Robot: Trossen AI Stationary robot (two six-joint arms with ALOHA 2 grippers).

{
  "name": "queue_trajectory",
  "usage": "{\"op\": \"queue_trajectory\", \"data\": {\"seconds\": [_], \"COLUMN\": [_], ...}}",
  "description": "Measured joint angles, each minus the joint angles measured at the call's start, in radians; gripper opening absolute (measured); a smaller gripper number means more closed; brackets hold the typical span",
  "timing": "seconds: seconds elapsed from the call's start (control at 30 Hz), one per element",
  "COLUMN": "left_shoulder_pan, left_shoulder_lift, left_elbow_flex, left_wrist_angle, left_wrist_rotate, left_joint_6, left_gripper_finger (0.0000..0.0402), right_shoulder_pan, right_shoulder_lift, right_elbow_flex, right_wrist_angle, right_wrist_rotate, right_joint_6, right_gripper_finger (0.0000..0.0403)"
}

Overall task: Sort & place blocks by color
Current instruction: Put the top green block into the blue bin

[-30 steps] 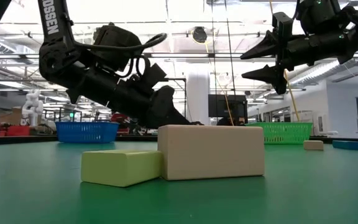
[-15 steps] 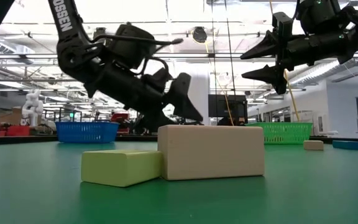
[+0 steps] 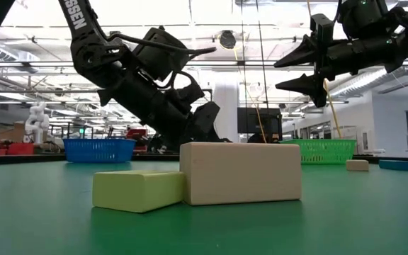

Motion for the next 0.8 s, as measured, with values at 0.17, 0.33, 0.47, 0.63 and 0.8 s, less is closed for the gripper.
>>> {"op": "queue_trajectory", "data": {"seconds": [0.17,0.33,0.47,0.63,0.8], "left_shoulder_pan": [-0.013,-0.021,-0.037,-0.038,-0.038], "left_shoulder_lift": [0.0,0.0,0.001,-0.001,-0.003], "left_elbow_flex": [0.0,-0.001,-0.001,0.002,0.004], "left_wrist_angle": [-0.004,-0.042,-0.079,-0.157,-0.212], "left_wrist_rotate": [0.01,-0.003,-0.052,-0.061,-0.068], "left_joint_6": [0.026,-0.031,-0.058,-0.076,-0.084], "left_gripper_finger": [0.03,0.0327,0.035,0.0351,0.0307], "right_shoulder_pan": [0.0,0.0,0.0,0.0,0.0], "right_shoulder_lift": [0.0,0.0,0.0,0.0,0.0], "right_elbow_flex": [0.0,0.0,0.0,0.0,0.0], "right_wrist_angle": [0.0,0.0,0.0,0.0,0.0], "right_wrist_rotate": [0.0,0.0,0.0,0.0,0.0], "right_joint_6": [0.0,0.0,0.0,0.0,0.0], "right_gripper_finger": [0.0226,0.0226,0.0226,0.0226,0.0226]}}
